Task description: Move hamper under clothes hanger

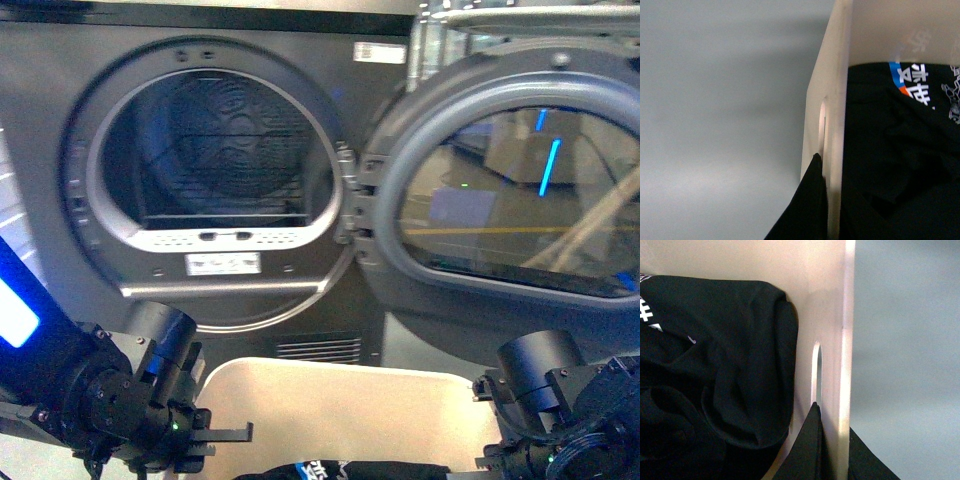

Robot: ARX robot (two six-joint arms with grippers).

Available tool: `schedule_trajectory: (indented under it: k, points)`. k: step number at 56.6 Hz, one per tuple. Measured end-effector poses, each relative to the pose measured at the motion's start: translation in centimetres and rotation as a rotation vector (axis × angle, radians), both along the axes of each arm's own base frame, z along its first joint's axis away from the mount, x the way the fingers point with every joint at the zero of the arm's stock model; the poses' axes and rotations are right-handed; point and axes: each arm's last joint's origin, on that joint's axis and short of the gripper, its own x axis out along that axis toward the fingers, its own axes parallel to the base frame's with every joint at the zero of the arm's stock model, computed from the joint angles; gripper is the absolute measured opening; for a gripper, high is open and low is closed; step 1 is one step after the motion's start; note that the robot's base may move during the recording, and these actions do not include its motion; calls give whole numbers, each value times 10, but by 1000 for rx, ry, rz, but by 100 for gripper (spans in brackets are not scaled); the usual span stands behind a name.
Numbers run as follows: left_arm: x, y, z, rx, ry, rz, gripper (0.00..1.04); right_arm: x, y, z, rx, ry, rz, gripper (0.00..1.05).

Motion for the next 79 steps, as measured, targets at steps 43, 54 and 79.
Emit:
schedule_trajectory:
  k: [43, 54, 79]
  points:
    - [-1, -7, 0, -5, 0, -19, 4, 1, -6, 1, -7, -3, -15, 3]
    - [-1, -8, 0, -5, 0, -21, 4, 1, -7, 1, -8, -3, -18, 3]
    - [-1, -8, 0, -4, 0, -20, 4, 1, -7, 2, -6, -5, -17, 3]
